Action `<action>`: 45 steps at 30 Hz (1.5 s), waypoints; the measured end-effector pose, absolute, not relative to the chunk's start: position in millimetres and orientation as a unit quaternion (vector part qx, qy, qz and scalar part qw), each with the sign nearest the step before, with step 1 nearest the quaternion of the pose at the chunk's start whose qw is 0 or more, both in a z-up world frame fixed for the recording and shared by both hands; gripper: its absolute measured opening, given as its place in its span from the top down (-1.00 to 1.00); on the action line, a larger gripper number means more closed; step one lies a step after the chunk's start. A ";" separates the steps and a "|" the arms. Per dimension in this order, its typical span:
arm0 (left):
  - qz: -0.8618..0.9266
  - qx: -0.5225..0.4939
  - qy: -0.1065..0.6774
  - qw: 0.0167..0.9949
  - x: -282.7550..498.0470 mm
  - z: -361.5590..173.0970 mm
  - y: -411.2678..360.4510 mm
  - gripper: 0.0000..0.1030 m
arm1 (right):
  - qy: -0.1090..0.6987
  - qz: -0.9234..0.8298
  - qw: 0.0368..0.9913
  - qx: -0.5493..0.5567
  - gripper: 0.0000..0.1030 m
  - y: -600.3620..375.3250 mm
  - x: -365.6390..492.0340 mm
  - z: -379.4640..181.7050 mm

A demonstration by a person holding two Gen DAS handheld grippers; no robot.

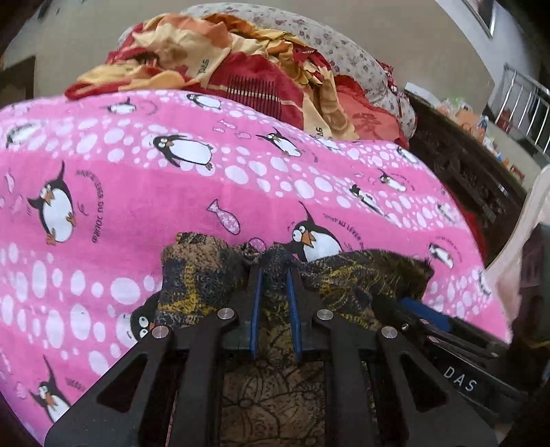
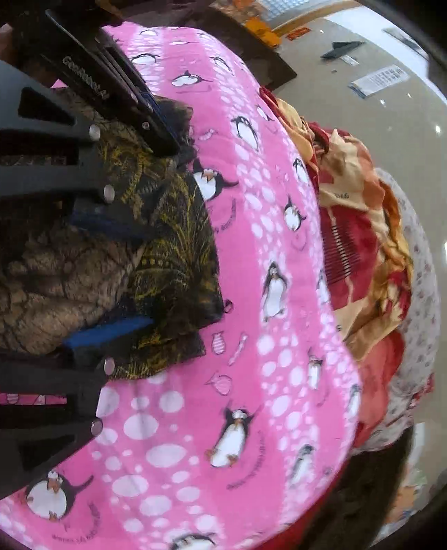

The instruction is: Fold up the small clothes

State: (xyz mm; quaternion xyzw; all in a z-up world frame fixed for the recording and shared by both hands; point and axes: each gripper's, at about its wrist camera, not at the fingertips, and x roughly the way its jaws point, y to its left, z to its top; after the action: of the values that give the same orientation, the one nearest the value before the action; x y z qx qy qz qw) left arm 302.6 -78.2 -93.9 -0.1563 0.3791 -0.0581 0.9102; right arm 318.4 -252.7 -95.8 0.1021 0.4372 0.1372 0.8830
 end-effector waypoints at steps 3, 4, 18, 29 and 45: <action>-0.059 -0.154 0.384 0.909 302.9 -91.9 -78.8 0.73 | 0.440 0.141 0.879 0.112 0.11 -255.4 321.8 -96.4; -0.063 -0.151 0.394 0.904 304.5 -89.5 -78.0 0.73 | 0.440 0.141 0.880 0.112 0.10 -255.9 321.0 -95.2; -0.174 -0.230 0.458 0.841 205.4 -107.9 -8.9 -0.84 | 0.424 0.273 0.826 0.251 -0.61 -368.0 246.7 -76.0; -0.293 -0.233 0.438 0.817 210.4 -112.9 -33.0 -0.88 | 0.441 0.362 0.783 0.248 -0.62 -352.7 256.3 -126.9; -0.214 -0.316 0.428 0.819 212.8 -128.0 3.4 0.53 | 0.444 0.374 0.792 0.189 0.18 -313.9 272.6 -126.6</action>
State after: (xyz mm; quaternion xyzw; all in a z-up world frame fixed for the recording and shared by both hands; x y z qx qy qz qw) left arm 212.8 3.4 -128.0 -0.3157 0.4276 -0.2144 0.8194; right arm 272.6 -313.9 -126.6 0.1895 0.4445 0.3736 0.7918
